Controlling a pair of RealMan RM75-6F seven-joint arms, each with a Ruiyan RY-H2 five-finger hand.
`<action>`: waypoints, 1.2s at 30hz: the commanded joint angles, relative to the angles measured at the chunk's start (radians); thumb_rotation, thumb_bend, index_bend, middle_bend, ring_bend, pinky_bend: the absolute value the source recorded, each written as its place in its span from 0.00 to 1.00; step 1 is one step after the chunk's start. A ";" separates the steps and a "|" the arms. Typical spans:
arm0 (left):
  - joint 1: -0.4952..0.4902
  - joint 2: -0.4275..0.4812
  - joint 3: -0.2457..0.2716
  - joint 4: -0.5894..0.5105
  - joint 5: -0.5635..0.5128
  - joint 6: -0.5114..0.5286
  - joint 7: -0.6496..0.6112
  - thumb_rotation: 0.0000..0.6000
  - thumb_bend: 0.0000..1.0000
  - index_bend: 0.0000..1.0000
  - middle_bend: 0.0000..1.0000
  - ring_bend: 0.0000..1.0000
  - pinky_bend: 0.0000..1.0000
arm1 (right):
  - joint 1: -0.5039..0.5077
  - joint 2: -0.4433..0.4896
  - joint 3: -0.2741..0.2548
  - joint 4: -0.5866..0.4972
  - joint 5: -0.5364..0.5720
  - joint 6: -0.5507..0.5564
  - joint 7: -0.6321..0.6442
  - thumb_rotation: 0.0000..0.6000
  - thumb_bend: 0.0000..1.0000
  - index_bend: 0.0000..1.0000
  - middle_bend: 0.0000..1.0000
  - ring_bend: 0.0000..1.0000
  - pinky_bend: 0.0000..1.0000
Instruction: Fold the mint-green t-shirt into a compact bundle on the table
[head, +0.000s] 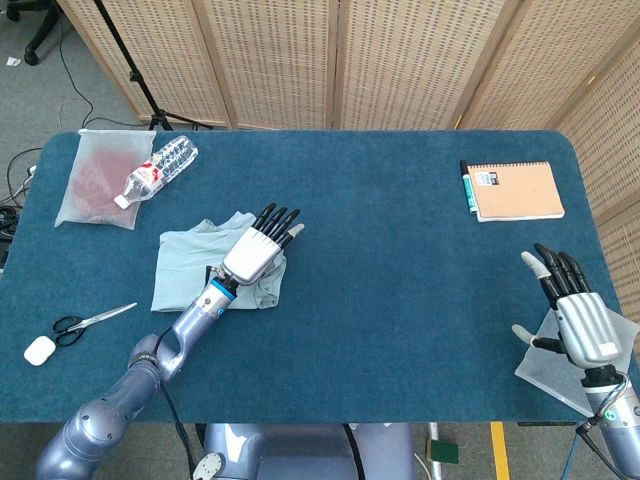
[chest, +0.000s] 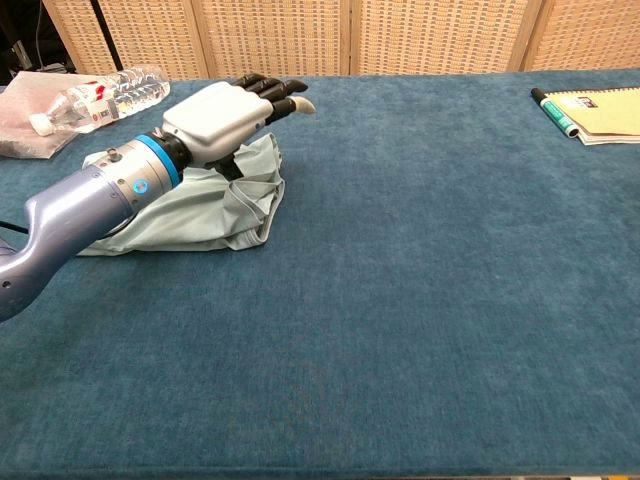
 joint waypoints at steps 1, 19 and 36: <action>-0.008 -0.012 0.004 0.012 0.001 -0.014 0.007 1.00 0.21 0.00 0.00 0.00 0.00 | 0.000 0.000 0.001 0.001 0.002 -0.001 0.002 1.00 0.00 0.00 0.00 0.00 0.00; 0.002 0.002 -0.004 0.007 -0.008 0.040 0.001 1.00 0.21 0.00 0.00 0.00 0.00 | -0.002 0.004 0.000 0.003 0.000 0.004 0.014 1.00 0.00 0.00 0.00 0.00 0.00; 0.101 0.225 -0.013 -0.261 -0.025 0.133 0.069 1.00 0.17 0.00 0.00 0.00 0.00 | -0.010 0.000 -0.017 -0.025 -0.036 0.024 -0.036 1.00 0.00 0.00 0.00 0.00 0.00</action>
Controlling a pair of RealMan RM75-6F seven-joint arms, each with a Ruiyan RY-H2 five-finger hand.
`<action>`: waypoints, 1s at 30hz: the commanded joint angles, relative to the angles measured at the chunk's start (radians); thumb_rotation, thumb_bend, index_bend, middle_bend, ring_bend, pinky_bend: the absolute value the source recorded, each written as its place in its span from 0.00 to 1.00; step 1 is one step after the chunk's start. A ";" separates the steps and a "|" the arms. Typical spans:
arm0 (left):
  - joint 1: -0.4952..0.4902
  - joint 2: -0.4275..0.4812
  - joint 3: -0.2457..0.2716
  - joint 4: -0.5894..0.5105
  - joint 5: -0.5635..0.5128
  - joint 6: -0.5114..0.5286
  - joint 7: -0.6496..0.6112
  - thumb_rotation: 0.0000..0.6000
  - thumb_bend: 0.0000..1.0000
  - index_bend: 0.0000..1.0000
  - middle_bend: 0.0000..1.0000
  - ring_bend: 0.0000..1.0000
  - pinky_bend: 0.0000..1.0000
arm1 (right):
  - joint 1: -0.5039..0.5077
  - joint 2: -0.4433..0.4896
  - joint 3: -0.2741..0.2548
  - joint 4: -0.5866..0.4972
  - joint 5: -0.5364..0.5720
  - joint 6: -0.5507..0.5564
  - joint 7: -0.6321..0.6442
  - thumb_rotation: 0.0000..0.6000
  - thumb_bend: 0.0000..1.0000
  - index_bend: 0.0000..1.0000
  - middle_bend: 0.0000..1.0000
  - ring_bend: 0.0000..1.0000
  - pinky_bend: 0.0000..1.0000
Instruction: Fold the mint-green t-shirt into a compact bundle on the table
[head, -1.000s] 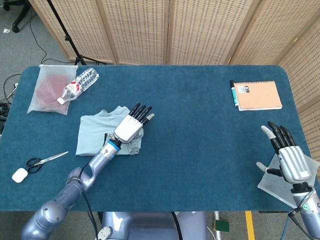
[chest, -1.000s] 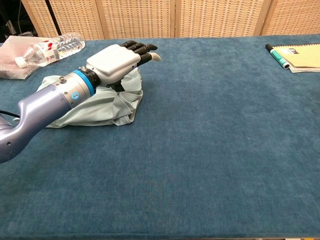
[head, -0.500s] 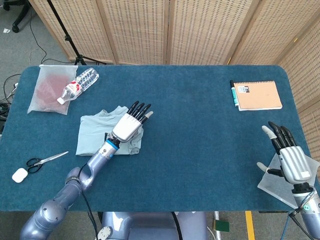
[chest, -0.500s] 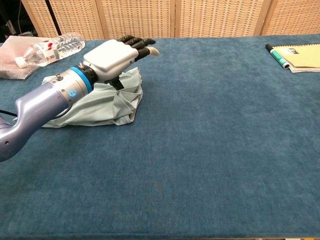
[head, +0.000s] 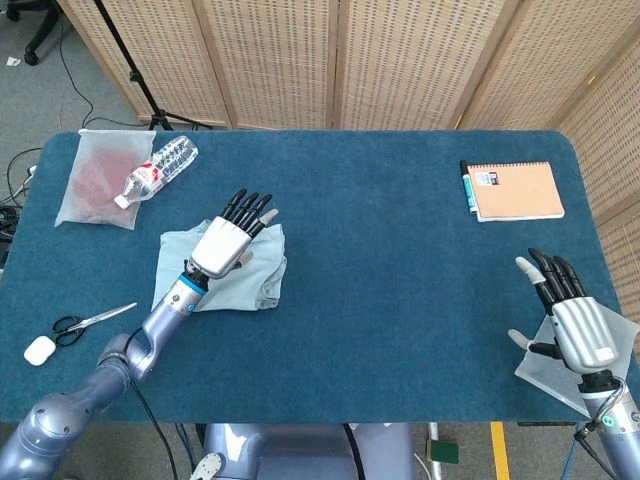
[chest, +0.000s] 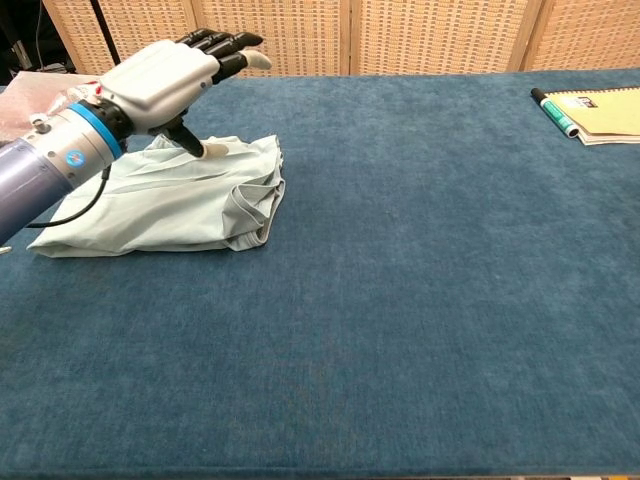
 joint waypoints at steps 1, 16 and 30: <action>0.022 0.050 -0.009 -0.074 -0.012 0.002 0.020 1.00 0.15 0.00 0.00 0.00 0.00 | -0.002 -0.002 -0.003 -0.004 -0.004 0.003 -0.009 1.00 0.00 0.00 0.00 0.00 0.00; 0.202 0.343 -0.012 -0.442 -0.014 0.220 0.033 1.00 0.07 0.00 0.00 0.00 0.00 | -0.010 0.006 -0.005 -0.008 -0.017 0.025 0.004 1.00 0.00 0.00 0.00 0.00 0.00; 0.534 0.746 0.048 -0.953 -0.190 0.280 -0.017 1.00 0.06 0.00 0.00 0.00 0.00 | -0.010 0.003 -0.010 -0.019 -0.031 0.031 -0.023 1.00 0.00 0.00 0.00 0.00 0.00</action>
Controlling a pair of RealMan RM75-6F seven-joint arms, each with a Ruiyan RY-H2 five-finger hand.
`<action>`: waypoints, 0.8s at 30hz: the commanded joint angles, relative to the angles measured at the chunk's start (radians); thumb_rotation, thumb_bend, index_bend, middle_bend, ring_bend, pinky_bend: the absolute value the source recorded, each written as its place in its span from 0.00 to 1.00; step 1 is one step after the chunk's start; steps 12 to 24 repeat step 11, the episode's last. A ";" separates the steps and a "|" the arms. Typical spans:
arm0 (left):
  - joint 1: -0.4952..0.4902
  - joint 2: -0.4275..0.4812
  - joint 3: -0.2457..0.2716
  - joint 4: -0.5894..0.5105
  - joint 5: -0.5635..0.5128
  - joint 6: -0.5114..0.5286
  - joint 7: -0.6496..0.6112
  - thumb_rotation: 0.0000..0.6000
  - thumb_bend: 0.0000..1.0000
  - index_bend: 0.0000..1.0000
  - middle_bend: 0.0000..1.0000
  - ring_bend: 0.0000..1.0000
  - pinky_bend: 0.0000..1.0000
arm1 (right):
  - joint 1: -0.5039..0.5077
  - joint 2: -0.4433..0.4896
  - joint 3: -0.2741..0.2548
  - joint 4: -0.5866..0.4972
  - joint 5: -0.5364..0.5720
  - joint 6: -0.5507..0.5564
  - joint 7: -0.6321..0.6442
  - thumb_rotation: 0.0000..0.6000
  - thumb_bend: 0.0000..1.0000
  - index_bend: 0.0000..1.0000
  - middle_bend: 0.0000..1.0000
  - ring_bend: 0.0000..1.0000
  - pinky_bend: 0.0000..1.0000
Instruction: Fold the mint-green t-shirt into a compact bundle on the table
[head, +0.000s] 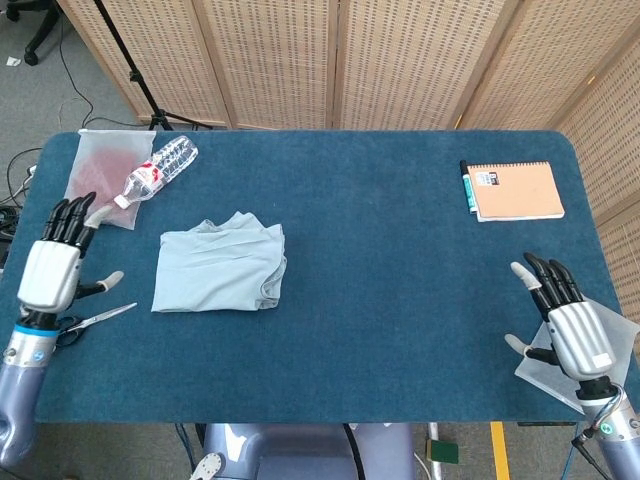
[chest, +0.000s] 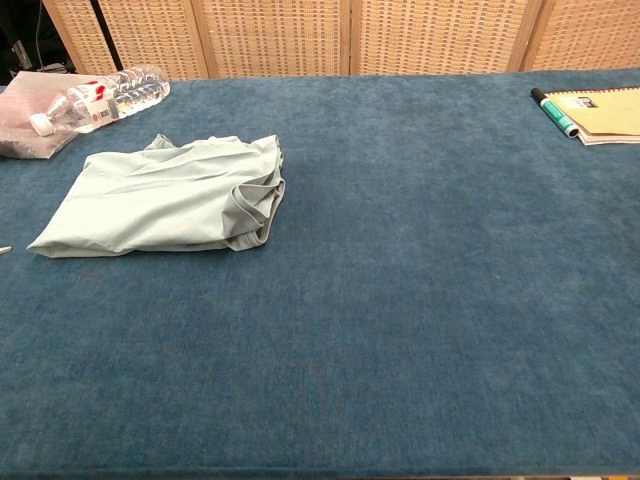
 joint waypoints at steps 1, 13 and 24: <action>0.117 0.118 0.037 -0.153 -0.077 0.003 -0.020 1.00 0.06 0.00 0.00 0.00 0.00 | -0.001 0.001 0.002 -0.002 0.002 0.003 -0.001 1.00 0.00 0.00 0.00 0.00 0.00; 0.215 0.165 0.045 -0.238 -0.074 0.032 0.000 1.00 0.07 0.00 0.00 0.00 0.00 | -0.006 0.012 0.012 -0.012 0.011 0.018 0.016 1.00 0.00 0.00 0.00 0.00 0.00; 0.215 0.165 0.045 -0.238 -0.074 0.032 0.000 1.00 0.07 0.00 0.00 0.00 0.00 | -0.006 0.012 0.012 -0.012 0.011 0.018 0.016 1.00 0.00 0.00 0.00 0.00 0.00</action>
